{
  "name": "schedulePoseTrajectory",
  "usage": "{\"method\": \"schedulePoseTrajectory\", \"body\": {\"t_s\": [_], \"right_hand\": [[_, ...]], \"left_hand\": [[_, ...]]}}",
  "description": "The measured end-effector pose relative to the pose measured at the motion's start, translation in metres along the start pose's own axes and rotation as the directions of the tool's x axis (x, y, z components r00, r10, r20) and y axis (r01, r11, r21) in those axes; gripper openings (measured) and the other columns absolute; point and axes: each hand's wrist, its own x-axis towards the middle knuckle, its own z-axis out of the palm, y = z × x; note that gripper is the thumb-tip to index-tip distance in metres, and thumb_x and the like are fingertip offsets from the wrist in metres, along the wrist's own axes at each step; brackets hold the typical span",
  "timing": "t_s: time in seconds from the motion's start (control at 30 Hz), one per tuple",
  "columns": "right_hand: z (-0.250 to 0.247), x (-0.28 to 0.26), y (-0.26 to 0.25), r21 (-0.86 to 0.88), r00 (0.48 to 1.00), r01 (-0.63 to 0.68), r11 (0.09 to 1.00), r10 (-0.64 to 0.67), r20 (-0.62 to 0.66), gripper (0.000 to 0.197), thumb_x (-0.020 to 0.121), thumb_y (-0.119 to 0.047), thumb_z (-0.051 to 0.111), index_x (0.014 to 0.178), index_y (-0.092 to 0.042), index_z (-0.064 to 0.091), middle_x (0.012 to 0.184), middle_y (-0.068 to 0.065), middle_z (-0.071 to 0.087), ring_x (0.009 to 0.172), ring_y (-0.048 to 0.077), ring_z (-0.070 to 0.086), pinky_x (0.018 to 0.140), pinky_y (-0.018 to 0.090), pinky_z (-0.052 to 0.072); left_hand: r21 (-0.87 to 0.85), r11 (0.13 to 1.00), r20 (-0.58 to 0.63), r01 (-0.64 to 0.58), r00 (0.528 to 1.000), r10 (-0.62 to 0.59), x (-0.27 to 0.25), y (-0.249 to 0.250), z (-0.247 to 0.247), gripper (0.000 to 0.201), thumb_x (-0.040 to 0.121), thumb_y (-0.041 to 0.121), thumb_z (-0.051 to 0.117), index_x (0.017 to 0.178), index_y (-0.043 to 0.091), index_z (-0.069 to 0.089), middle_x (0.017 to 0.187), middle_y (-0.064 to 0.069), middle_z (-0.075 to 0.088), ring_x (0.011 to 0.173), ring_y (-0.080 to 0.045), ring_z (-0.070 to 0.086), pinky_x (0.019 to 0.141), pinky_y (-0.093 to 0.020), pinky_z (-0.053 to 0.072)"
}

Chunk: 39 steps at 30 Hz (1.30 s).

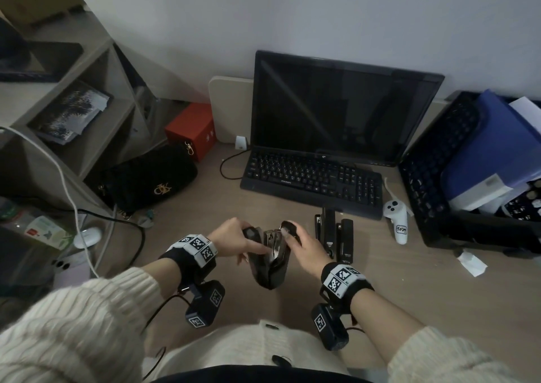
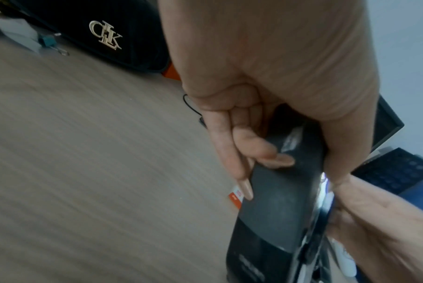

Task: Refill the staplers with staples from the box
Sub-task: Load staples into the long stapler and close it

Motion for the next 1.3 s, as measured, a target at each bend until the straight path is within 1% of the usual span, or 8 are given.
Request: {"method": "schedulePoseTrajectory", "body": {"t_s": [0.2,0.3,0.43,0.63,0.77,0.9,1.1,1.3], "right_hand": [[0.013,0.019,0.015,0.315,0.974,-0.225,0.922,0.209,0.082,0.074,0.079,-0.084,0.03,0.135,-0.038,0.047,0.147,-0.011,0.039,0.142,0.015,0.023,0.12,0.046,0.014],[0.008,0.015,0.003,0.401,0.967,-0.253,0.881,0.213,0.142,0.105,0.061,-0.096,0.031,0.14,-0.028,0.045,0.143,-0.003,0.049,0.136,0.019,0.04,0.115,0.042,0.027],[0.0,0.003,-0.017,0.451,0.966,-0.227,0.863,0.141,0.217,0.06,0.078,-0.076,0.045,0.116,-0.03,0.051,0.121,-0.003,0.059,0.109,0.015,0.059,0.086,0.028,0.049],[0.003,-0.003,-0.016,0.336,0.963,-0.172,0.926,0.087,0.253,0.085,0.065,-0.035,0.086,0.129,-0.015,0.035,0.118,0.0,0.061,0.102,0.002,0.058,0.086,0.018,0.052],[0.001,-0.006,-0.021,0.279,0.975,-0.147,0.949,0.092,0.201,0.071,0.074,-0.014,0.081,0.124,-0.014,0.031,0.098,-0.018,0.047,0.088,-0.01,0.046,0.057,-0.005,0.038],[0.006,-0.001,-0.017,0.327,0.984,-0.134,0.935,0.085,0.159,0.075,0.071,-0.016,0.084,0.126,-0.011,0.034,0.104,-0.01,0.057,0.094,0.0,0.056,0.063,0.005,0.046],[0.01,0.004,-0.011,0.348,0.993,-0.106,0.931,0.078,0.094,0.075,0.068,-0.022,0.086,0.123,-0.014,0.036,0.109,-0.005,0.06,0.104,0.006,0.058,0.078,0.017,0.047],[0.013,0.01,-0.001,0.343,0.995,-0.097,0.934,0.084,0.052,0.086,0.058,-0.031,0.091,0.125,-0.023,0.038,0.114,-0.002,0.062,0.108,0.011,0.059,0.095,0.033,0.051]], "left_hand": [[-0.109,0.992,-0.08,0.069,0.994,-0.078,0.004,0.012,0.009,0.054,0.076,0.049,0.078,0.08,-0.004,0.073,0.07,-0.013,0.075,0.051,-0.022,0.067,0.043,-0.025,0.049],[-0.104,0.989,-0.079,0.106,0.99,-0.114,0.004,0.013,0.01,0.067,0.072,0.061,0.077,0.082,-0.004,0.073,0.068,-0.012,0.075,0.049,-0.02,0.066,0.05,-0.025,0.052],[-0.068,0.989,-0.1,0.13,0.985,-0.137,0.004,0.013,0.011,0.08,0.068,0.073,0.071,0.083,-0.006,0.073,0.067,-0.014,0.074,0.053,-0.022,0.07,0.061,-0.031,0.059],[-0.04,0.987,-0.053,0.155,0.986,-0.157,0.003,0.021,0.011,0.083,0.067,0.074,0.071,0.086,-0.007,0.071,0.068,-0.018,0.074,0.058,-0.024,0.072,0.068,-0.035,0.061],[0.019,0.985,-0.032,0.173,0.985,-0.172,0.003,0.028,0.013,0.071,0.07,0.073,0.069,0.073,0.003,0.066,0.067,-0.017,0.074,0.054,-0.02,0.071,0.062,-0.031,0.059],[0.025,0.989,-0.012,0.148,0.989,-0.148,0.003,0.029,0.015,0.042,0.082,0.059,0.069,0.071,0.019,0.07,0.072,-0.017,0.075,0.065,-0.024,0.075,0.077,-0.039,0.059],[0.024,0.991,-0.06,0.129,0.99,-0.128,0.007,0.027,0.015,0.081,0.064,0.083,0.064,0.068,0.002,0.067,0.067,-0.016,0.074,0.071,-0.031,0.074,0.07,-0.039,0.056],[-0.109,0.986,0.036,0.128,0.992,-0.125,0.0,0.03,0.012,0.066,0.082,0.063,0.065,0.082,-0.002,0.066,0.076,-0.022,0.075,0.066,-0.024,0.076,0.071,-0.032,0.061]]}}
